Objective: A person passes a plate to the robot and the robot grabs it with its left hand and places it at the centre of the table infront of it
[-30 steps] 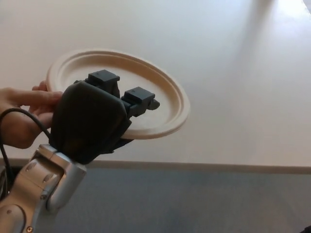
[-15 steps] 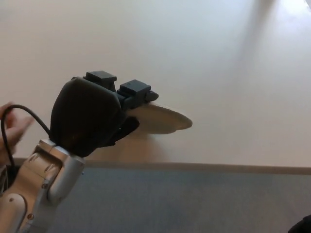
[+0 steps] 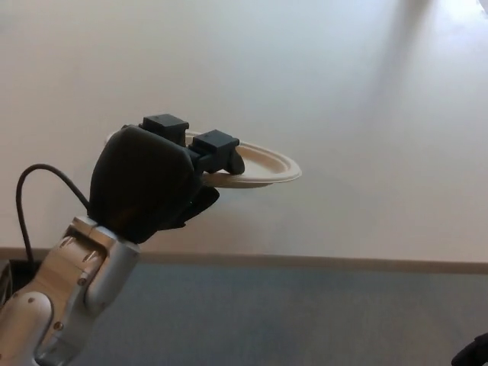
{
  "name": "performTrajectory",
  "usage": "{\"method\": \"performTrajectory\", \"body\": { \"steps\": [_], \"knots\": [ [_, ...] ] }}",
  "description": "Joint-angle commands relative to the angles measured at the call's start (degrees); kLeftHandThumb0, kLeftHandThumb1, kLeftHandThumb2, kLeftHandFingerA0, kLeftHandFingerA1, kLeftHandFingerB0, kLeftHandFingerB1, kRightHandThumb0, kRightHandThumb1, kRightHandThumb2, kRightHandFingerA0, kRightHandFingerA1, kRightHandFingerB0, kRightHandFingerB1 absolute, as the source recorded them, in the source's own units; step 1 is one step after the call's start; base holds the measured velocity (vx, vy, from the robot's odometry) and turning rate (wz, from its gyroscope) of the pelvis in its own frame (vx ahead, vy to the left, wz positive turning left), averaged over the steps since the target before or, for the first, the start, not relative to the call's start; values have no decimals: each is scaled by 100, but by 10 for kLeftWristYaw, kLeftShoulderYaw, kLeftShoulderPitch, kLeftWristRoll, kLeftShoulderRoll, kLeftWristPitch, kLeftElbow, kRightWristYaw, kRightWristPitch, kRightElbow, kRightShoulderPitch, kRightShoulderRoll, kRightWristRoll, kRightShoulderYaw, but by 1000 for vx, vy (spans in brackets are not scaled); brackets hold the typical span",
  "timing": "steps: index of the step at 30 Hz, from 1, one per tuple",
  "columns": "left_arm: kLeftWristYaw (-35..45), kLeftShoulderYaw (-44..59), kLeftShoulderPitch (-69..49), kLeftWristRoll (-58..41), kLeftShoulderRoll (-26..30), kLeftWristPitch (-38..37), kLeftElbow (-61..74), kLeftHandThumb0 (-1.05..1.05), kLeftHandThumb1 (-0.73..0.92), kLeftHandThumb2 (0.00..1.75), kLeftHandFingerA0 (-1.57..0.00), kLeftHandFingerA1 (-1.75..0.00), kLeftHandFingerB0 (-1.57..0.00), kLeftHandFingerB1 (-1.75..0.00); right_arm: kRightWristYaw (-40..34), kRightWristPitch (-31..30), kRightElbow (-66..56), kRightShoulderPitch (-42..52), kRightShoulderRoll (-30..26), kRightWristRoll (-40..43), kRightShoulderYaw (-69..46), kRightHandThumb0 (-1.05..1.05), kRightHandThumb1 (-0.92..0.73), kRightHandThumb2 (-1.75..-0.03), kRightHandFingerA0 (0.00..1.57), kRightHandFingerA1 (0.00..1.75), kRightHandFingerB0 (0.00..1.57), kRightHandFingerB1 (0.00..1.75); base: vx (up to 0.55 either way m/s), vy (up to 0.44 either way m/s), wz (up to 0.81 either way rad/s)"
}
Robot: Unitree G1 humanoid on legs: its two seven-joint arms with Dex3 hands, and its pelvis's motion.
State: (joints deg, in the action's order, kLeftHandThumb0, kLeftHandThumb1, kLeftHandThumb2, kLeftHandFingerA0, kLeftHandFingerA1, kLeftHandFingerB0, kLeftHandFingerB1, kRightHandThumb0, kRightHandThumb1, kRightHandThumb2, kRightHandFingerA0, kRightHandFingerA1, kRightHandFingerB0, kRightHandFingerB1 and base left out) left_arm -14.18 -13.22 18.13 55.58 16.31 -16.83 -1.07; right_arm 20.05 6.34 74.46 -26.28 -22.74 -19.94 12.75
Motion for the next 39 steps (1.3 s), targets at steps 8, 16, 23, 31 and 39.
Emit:
{"method": "performTrajectory", "body": {
  "steps": [8,16,23,31,39],
  "knots": [
    [-74,-39,79,21,16,11,-163,-21,53,57,-85,-137,-86,-85,5,-7,1,-5,-6,5,-5,-61,-77,-62,67,60,44,46,0,0,0],
    [-104,-82,163,14,-1,15,-320,-25,56,59,-77,-148,-78,-103,0,-6,1,2,0,4,-3,-62,-77,-63,66,61,47,47,0,0,0],
    [-111,-117,229,9,-24,26,-447,-38,54,85,-85,-122,-73,-95,0,-3,-1,-3,3,-1,1,-61,-78,-63,67,61,46,47,0,0,0],
    [-142,-160,283,7,-65,40,-587,-30,60,62,-75,-148,-66,-106,6,1,-6,-11,6,3,0,-60,-78,-63,65,61,47,48,0,0,0],
    [133,-142,303,-59,-103,166,-572,-93,56,93,0,-9,0,-2,9,14,-9,-16,0,-3,6,-62,-78,-63,66,63,50,50,0,0,0]
  ]
}}
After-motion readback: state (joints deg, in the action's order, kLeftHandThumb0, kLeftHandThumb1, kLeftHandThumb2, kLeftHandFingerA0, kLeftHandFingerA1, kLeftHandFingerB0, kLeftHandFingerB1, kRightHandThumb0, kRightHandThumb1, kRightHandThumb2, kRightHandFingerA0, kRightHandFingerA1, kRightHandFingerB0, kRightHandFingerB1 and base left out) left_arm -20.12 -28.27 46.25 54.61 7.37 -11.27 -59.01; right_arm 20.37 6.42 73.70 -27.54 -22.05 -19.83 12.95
